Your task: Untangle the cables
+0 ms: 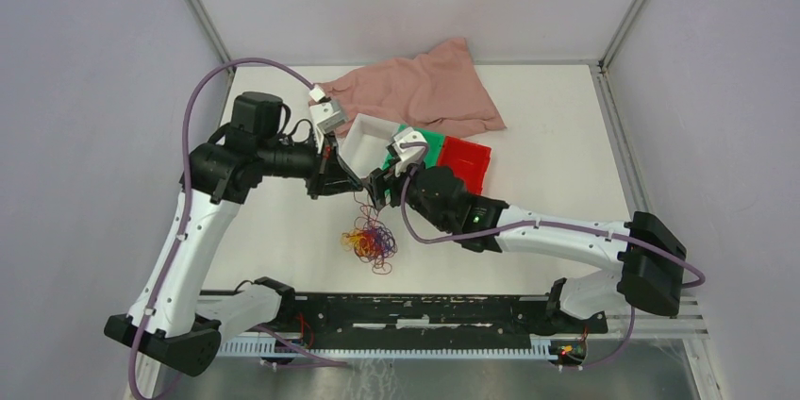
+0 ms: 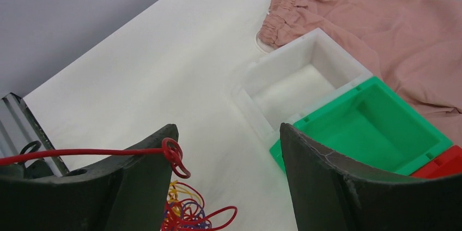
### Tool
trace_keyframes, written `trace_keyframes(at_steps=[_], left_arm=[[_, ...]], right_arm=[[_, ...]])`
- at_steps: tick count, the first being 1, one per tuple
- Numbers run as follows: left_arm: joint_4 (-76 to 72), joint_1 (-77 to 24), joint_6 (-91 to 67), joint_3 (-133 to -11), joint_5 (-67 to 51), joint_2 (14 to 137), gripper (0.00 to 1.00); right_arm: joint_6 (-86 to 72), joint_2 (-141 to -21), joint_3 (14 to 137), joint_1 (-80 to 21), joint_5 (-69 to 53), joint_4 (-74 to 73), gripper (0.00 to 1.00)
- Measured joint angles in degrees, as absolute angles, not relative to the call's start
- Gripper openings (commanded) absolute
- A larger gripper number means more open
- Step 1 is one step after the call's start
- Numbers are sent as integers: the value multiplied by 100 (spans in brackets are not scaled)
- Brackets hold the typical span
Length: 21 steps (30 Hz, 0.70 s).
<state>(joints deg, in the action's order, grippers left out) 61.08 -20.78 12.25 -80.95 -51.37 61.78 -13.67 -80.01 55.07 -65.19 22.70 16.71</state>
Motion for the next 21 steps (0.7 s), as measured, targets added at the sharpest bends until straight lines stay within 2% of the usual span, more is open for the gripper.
trace_keyframes(at_steps=[21], left_arm=[[6165,-2078,1127,-10398,-5151,6672,3]], right_arm=[[-2259,-8888,5590,-6525,1973,2036,75]])
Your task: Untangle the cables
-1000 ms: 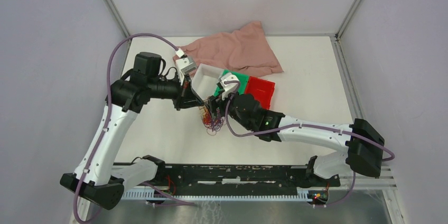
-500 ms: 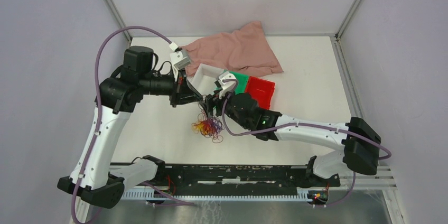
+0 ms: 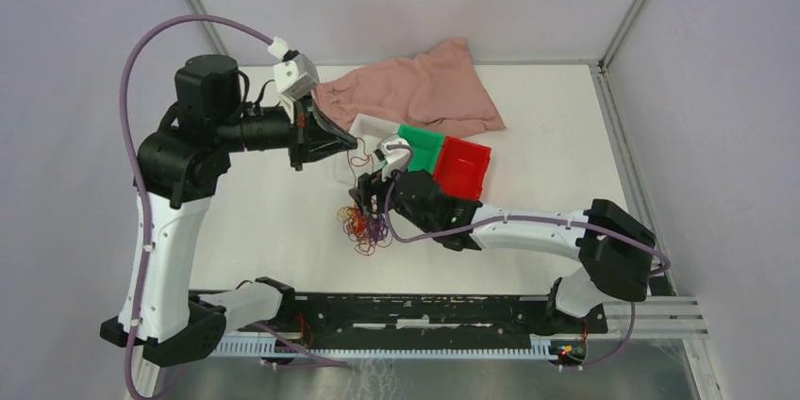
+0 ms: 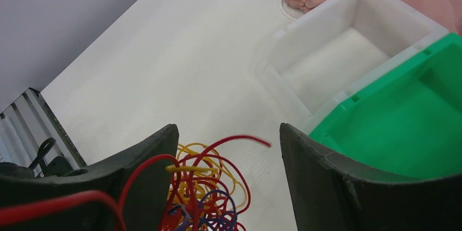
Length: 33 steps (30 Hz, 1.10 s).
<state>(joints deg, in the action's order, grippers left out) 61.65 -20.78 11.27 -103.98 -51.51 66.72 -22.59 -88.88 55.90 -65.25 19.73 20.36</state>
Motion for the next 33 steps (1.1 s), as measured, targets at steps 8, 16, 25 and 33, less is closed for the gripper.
trace_keyframes(at_steps=[8,16,25,33], left_arm=[[5966,-2078,1090,-11559,-4958,6849,3],[5640,-2099,1094,-12438,-4506,7076,3],[5157,-2104,1162,-13107,-3924,7341,3],[3699,-2102,1160,-12462,-3398,6991,3]], right_arm=[[-2467,-9065,5146,-6525,2082,2248,75],[-2604,-9177,4602,-6525,2165,2338,74],[-2700,-9268,4322,-6525,2281,2397,74],[-2738,-9382,4250,-6525,2281,2556,74]])
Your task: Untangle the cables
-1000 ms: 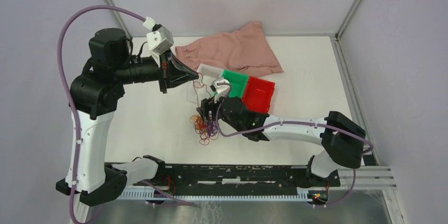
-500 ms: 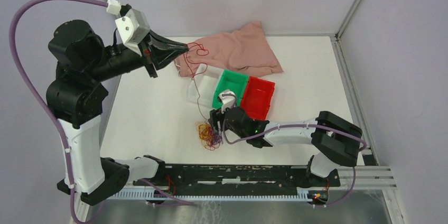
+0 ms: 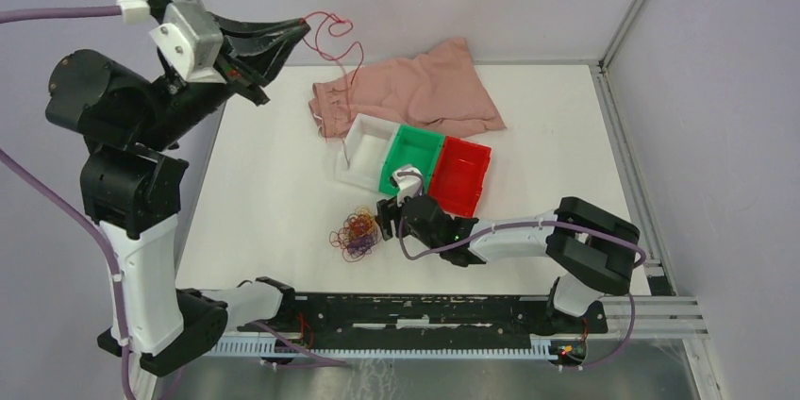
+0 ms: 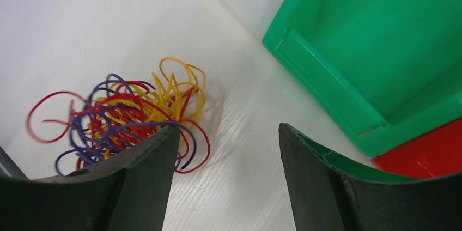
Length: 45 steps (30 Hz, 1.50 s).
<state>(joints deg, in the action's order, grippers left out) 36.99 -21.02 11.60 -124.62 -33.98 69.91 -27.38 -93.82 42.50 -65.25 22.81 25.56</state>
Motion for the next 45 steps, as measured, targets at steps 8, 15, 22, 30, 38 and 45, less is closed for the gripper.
trace_keyframes(at_steps=[8,15,22,30,38,45], left_arm=[[2665,-2102,1153,-12750,-3170,6971,3],[2482,-2102,1133,-12189,-3216,6663,3],[2416,-2102,910,-11343,-3492,6508,3],[2377,-2102,694,-10302,-3625,6329,3],[2298,-2102,705,-9275,-3605,6023,3],[2123,-2102,1120,-8525,-3393,6023,3]], right_arm=[[-2591,-9111,4224,-6525,2283,2460,82],[-1997,-7843,4729,-6525,2099,2025,87],[-1485,-7603,5789,-6525,1761,1673,84],[-1374,-7690,6206,-6523,1564,1369,84],[-1433,-7686,6075,-6191,1839,1031,82],[-1653,-7544,5784,-5684,2237,670,80]])
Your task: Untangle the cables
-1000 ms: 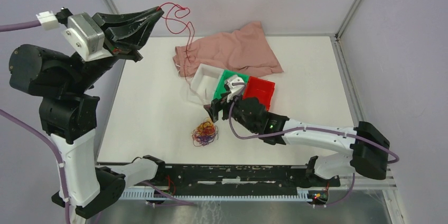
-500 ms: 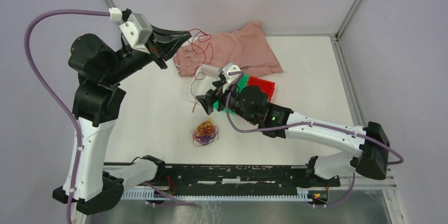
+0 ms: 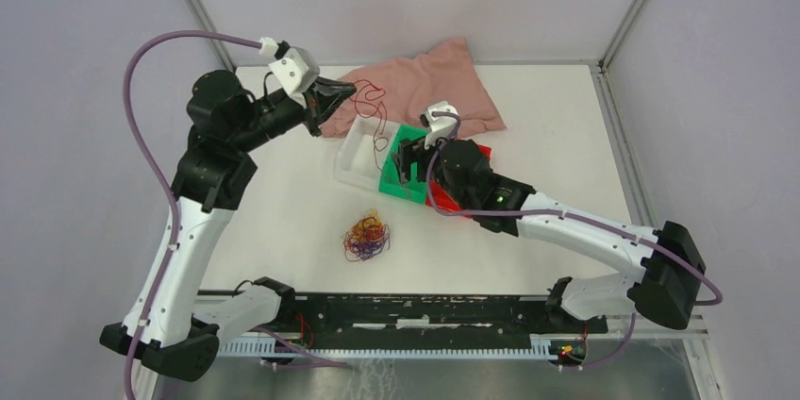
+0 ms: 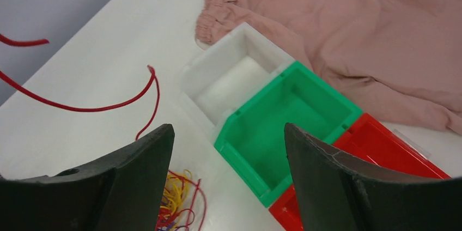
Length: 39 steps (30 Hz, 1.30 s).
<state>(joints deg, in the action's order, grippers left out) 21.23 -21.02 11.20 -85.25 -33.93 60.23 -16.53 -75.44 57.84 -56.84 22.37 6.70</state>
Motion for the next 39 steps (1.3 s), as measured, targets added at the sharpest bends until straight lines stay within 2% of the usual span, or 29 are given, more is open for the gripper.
trace_keyframes(at_steps=[7,29,39], left_arm=[[2062,-2102,1603,-7826,-3033,6206,3],[1776,-2058,3131,-7599,-2300,7559,3],[1557,-2043,3205,-7352,-2180,7854,3]], right_arm=[[-1848,-7190,5398,-5308,2526,349,79],[-2235,-7131,5043,-4862,2759,1,78],[-2375,-7120,4934,-4803,2770,-10,78]])
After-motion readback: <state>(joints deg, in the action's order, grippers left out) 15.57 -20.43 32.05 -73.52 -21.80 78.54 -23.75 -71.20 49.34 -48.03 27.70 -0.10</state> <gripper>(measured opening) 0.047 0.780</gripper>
